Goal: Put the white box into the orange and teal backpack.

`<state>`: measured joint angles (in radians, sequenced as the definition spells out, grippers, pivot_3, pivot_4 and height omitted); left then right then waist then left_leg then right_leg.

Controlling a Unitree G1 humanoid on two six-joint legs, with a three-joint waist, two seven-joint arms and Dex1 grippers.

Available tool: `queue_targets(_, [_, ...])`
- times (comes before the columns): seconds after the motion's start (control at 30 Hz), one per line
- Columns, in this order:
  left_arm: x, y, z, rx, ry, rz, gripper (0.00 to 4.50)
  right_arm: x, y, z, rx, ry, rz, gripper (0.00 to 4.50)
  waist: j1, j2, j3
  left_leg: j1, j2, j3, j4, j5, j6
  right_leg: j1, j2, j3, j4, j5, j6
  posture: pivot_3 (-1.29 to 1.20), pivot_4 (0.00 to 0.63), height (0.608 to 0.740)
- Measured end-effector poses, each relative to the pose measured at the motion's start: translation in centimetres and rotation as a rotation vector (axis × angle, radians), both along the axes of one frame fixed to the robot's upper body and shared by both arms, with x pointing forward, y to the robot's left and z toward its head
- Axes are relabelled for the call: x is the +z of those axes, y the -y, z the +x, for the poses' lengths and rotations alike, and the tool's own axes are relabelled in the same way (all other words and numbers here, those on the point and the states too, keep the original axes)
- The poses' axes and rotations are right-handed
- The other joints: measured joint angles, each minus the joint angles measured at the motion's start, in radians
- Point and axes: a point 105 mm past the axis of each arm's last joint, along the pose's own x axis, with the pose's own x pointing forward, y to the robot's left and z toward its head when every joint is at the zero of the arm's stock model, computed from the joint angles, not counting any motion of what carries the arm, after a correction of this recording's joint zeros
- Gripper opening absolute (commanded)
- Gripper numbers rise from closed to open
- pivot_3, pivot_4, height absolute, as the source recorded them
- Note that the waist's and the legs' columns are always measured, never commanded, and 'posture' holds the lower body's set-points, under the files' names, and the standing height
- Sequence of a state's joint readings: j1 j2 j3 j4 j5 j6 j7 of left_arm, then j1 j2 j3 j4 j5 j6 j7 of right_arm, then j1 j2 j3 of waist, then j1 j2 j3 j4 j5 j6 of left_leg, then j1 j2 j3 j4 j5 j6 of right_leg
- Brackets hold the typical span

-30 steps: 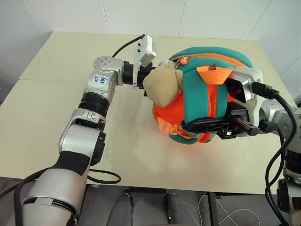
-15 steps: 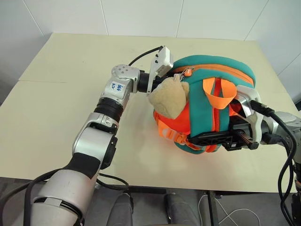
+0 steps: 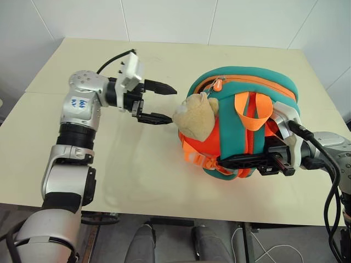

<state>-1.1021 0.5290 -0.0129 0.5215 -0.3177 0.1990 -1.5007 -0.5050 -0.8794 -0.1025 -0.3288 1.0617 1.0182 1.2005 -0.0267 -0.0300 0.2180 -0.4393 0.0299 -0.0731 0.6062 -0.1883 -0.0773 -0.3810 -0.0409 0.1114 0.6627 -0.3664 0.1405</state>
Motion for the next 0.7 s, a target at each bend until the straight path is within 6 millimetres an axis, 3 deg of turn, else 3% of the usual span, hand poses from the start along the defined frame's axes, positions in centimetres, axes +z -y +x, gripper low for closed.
queue_targets(0.1, [0.8,0.4,-1.8,-0.062,0.018,-0.031,4.48,-0.2,0.0,0.4,-0.002,-0.003,0.0,0.0,-0.001,0.0,0.0,0.002,0.0,0.0,0.0,0.0,0.0,0.002,0.0,0.0,0.0,0.0,0.0,0.0,0.15,0.74])
queue_targets(0.3, [0.5,2.3,-5.0,-0.167,-0.013,-0.066,4.48,-0.4,-0.1,0.8,-0.003,0.003,-0.005,0.0,-0.004,0.0,0.0,0.003,0.001,0.0,0.002,0.0,0.0,0.003,0.0,0.0,0.001,0.0,0.0,0.0,0.15,0.74])
queue_targets(0.53, [0.7,3.1,-5.7,-0.169,-0.019,-0.089,4.48,-0.7,-0.2,1.0,-0.001,-0.001,-0.008,0.0,-0.004,0.0,0.0,0.003,0.0,0.0,0.004,0.0,0.001,0.005,0.0,0.0,0.0,0.001,0.001,0.0,0.15,0.74])
queue_targets(0.63, [0.3,3.4,-5.6,-0.165,-0.024,-0.099,3.88,-0.7,-0.3,1.0,0.001,-0.002,-0.003,0.0,-0.003,0.0,0.0,0.003,0.0,0.0,0.005,0.0,0.001,0.005,0.0,0.0,0.0,0.001,0.001,0.0,0.15,0.74])
queue_targets(0.7, [0.1,3.4,-5.4,-0.15,-0.011,-0.096,3.24,-0.7,-0.3,1.1,0.001,-0.002,-0.004,0.0,-0.004,0.0,0.0,0.003,0.0,0.0,0.004,0.0,0.001,0.005,0.0,0.0,0.0,0.001,0.001,0.0,0.15,0.74])
